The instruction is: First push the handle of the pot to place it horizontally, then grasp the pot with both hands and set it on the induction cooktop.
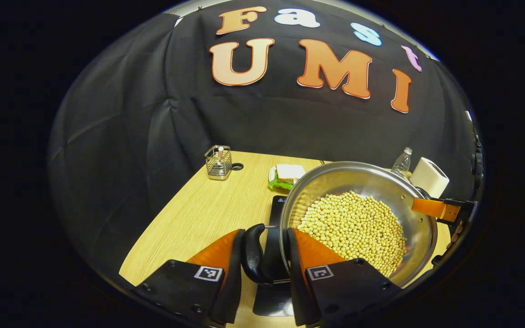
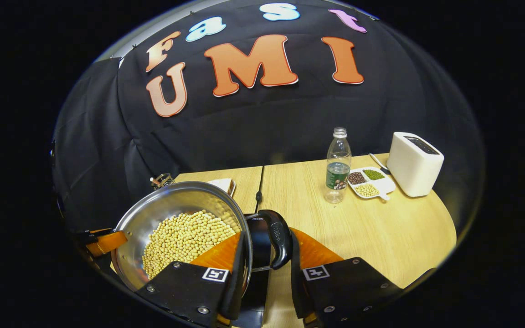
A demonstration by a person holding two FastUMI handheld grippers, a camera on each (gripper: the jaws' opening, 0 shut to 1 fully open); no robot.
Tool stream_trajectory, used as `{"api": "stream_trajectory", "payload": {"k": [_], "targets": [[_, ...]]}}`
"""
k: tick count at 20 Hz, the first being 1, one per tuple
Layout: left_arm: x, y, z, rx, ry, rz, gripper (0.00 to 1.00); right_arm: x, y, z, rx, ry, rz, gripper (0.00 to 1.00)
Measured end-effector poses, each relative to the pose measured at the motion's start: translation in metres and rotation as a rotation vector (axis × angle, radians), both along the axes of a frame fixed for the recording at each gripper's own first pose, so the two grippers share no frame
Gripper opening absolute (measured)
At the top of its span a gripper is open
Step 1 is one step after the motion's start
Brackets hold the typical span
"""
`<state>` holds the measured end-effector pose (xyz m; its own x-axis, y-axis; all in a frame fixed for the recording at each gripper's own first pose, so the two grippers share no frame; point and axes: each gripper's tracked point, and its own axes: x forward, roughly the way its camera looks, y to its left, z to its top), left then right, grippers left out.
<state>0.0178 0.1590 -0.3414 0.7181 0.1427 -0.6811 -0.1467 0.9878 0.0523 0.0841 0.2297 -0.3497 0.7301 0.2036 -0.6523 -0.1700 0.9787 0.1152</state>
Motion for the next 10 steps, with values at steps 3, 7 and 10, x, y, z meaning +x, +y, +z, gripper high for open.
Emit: {"api": "stream_trajectory", "payload": {"k": [3, 7, 10], "targets": [[0.006, 0.005, -0.014, -0.014, 0.023, 0.009, 0.51, 0.002, 0.006, -0.012, -0.004, 0.018, 0.003, 0.45], [0.009, 0.01, -0.03, -0.029, 0.048, 0.017, 0.51, 0.001, 0.009, -0.024, -0.018, 0.04, 0.008, 0.45], [0.014, 0.011, -0.042, -0.034, 0.071, 0.016, 0.53, 0.001, 0.009, -0.034, -0.027, 0.062, 0.008, 0.45]]}}
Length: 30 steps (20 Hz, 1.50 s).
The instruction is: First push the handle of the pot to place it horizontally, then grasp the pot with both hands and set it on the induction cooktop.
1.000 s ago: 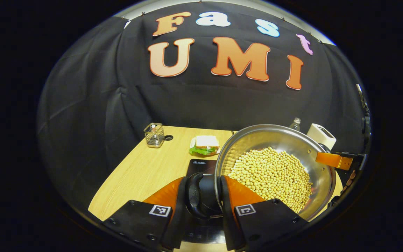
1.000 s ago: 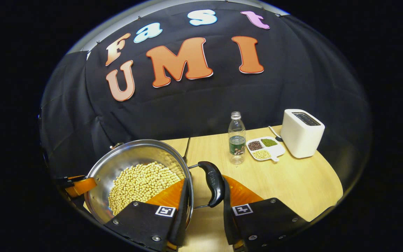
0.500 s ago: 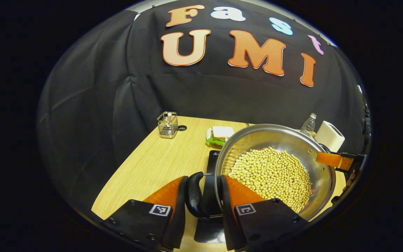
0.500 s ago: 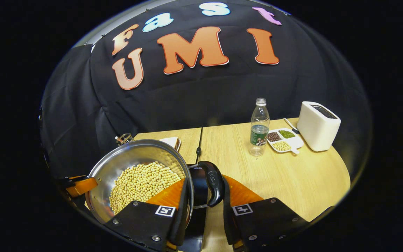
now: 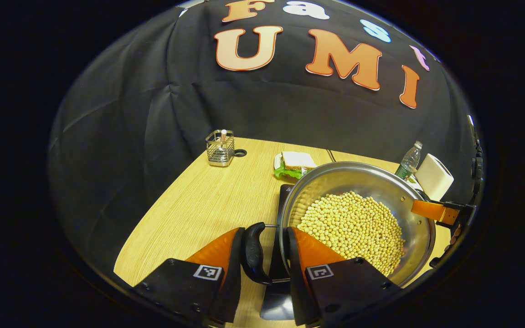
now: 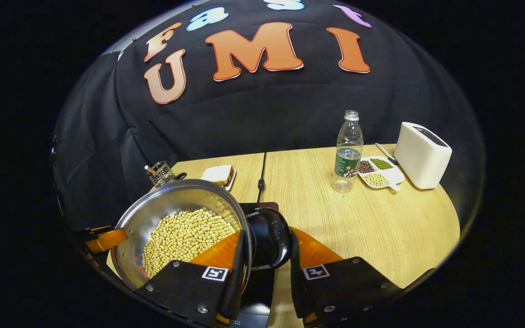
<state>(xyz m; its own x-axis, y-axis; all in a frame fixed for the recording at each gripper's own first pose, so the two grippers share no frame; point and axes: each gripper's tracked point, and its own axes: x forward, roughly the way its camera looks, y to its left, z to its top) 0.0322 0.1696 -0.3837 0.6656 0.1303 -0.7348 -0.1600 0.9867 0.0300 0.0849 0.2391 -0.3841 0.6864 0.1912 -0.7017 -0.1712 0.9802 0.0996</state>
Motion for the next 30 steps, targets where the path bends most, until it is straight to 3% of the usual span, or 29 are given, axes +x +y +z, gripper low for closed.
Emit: {"api": "stream_trajectory", "payload": {"k": [11, 16, 17, 18, 19, 21, 30], "targets": [[0.01, -0.008, -0.019, -0.001, 0.056, -0.005, 0.59, 0.0, -0.004, -0.023, -0.013, 0.064, -0.002, 0.51], [0.011, -0.012, -0.015, 0.029, 0.043, -0.004, 0.65, 0.002, -0.003, -0.016, 0.025, 0.044, 0.006, 0.61], [0.01, -0.012, -0.012, 0.028, 0.037, 0.002, 0.67, 0.001, -0.004, -0.01, 0.031, 0.029, 0.012, 0.68], [0.011, -0.011, -0.006, 0.033, 0.022, 0.007, 0.68, -0.001, -0.007, -0.006, 0.027, 0.023, 0.014, 0.73], [0.01, -0.009, -0.002, 0.047, 0.009, 0.012, 0.76, -0.002, -0.012, -0.003, 0.022, 0.016, 0.013, 0.84], [0.013, -0.013, 0.014, 0.07, -0.023, 0.01, 1.0, -0.002, -0.019, 0.005, 0.016, -0.007, 0.012, 0.94], [0.023, -0.067, 0.133, 0.079, -0.301, -0.019, 0.99, -0.003, -0.067, 0.099, 0.034, -0.206, -0.01, 0.95]]}}
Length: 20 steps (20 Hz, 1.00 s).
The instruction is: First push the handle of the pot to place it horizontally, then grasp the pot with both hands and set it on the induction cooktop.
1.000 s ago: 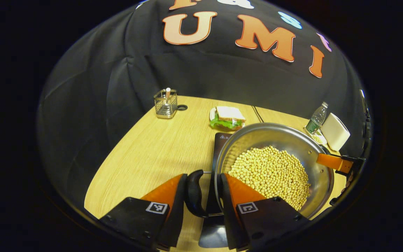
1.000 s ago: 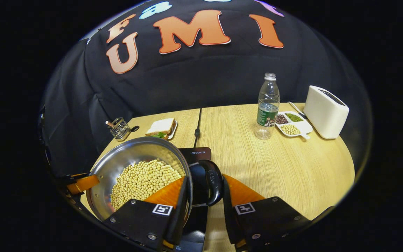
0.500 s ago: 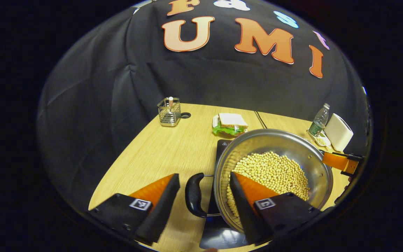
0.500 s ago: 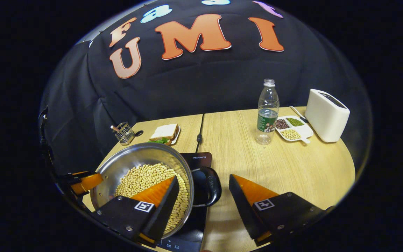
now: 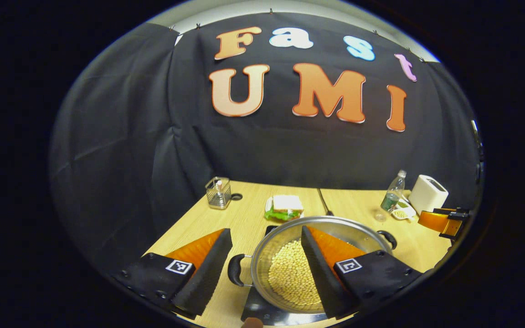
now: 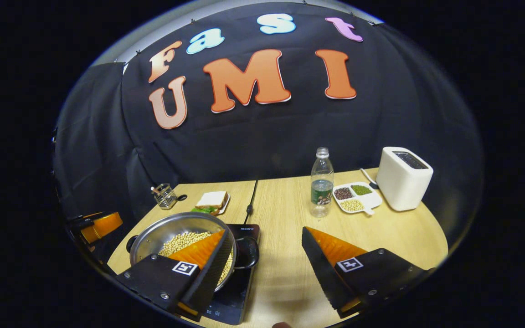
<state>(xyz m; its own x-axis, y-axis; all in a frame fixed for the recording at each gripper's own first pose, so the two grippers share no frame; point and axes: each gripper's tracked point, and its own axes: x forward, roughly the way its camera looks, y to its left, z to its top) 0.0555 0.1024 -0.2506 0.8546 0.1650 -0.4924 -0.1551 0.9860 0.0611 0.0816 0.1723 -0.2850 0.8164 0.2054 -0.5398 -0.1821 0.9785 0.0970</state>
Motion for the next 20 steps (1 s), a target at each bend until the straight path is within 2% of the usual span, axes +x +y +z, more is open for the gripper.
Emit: {"api": "stream_trajectory", "payload": {"k": [5, 8, 10, 12, 16, 17, 19, 20], "targets": [[0.003, -0.036, 0.081, -0.01, -0.173, -0.039, 0.96, -0.011, -0.035, 0.068, -0.032, -0.131, 0.001, 0.95], [-0.004, -0.061, 0.121, -0.022, -0.243, -0.073, 0.99, -0.023, -0.056, 0.108, -0.03, -0.202, -0.006, 0.95], [-0.01, -0.071, 0.138, -0.027, -0.27, -0.085, 1.0, -0.029, -0.07, 0.135, -0.036, -0.256, -0.015, 0.95], [-0.022, -0.079, 0.153, -0.045, -0.296, -0.092, 0.96, -0.036, -0.082, 0.16, -0.037, -0.309, -0.022, 0.95], [-0.039, -0.083, 0.189, -0.079, -0.375, -0.101, 0.99, -0.056, -0.096, 0.203, -0.028, -0.389, -0.018, 0.95], [-0.042, -0.083, 0.195, -0.087, -0.39, -0.101, 0.96, -0.06, -0.1, 0.213, -0.028, -0.416, -0.023, 0.95], [-0.049, -0.084, 0.203, -0.1, -0.408, -0.1, 0.99, -0.072, -0.102, 0.232, -0.029, -0.462, -0.015, 0.95], [-0.052, -0.083, 0.207, -0.102, -0.418, -0.097, 0.96, -0.076, -0.102, 0.241, -0.037, -0.484, -0.009, 0.95]]}}
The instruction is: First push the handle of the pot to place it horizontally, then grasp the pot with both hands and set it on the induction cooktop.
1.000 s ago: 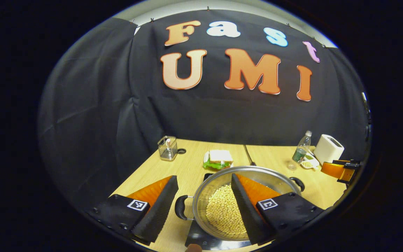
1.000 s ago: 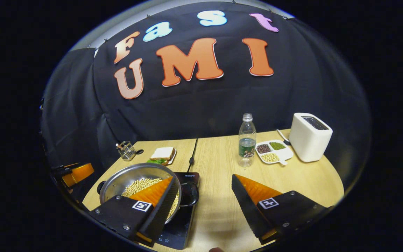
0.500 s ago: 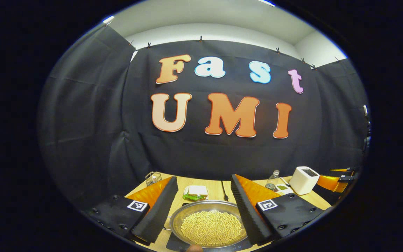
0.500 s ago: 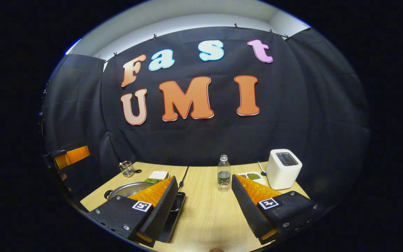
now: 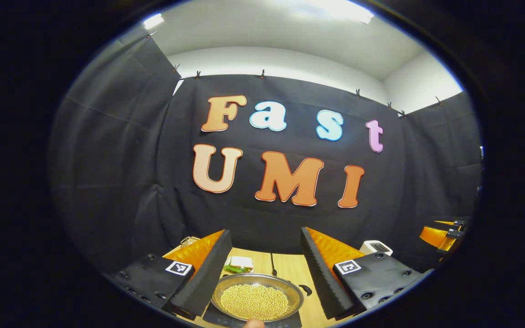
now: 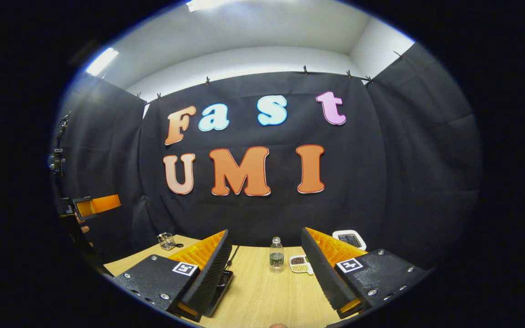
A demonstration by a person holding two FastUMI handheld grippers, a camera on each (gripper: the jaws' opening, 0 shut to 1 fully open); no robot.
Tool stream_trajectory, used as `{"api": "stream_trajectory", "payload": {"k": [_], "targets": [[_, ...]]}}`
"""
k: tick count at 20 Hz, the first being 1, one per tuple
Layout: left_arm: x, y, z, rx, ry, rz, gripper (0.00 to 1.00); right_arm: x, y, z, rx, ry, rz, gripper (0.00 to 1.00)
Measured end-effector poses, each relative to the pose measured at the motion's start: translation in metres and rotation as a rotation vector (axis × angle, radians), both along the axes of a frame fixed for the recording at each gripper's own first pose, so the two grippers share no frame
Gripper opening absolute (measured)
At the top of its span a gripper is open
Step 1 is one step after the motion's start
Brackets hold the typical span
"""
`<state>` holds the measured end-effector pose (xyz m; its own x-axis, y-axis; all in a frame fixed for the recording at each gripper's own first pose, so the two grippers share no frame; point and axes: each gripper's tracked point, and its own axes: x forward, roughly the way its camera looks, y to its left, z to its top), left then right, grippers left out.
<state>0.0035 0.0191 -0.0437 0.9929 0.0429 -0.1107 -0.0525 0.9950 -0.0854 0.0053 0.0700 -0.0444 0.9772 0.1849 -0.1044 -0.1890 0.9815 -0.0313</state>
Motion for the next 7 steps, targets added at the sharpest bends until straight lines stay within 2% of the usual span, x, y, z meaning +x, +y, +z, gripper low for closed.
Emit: {"api": "stream_trajectory", "payload": {"k": [2, 3, 4, 7], "targets": [[-0.005, 0.002, 0.004, 0.005, -0.014, 0.015, 0.98, -0.008, -0.003, 0.012, -0.019, -0.031, 0.001, 0.95], [-0.008, 0.001, 0.004, 0.007, -0.014, 0.014, 0.99, -0.013, -0.003, 0.016, -0.021, -0.04, 0.002, 1.0], [-0.01, -0.001, 0.003, 0.004, -0.014, 0.011, 0.98, -0.016, -0.002, 0.019, -0.019, -0.047, 0.005, 0.95], [-0.01, -0.009, 0.0, 0.012, -0.009, -0.002, 0.99, -0.024, 0.002, 0.022, -0.011, -0.053, 0.024, 0.95]]}}
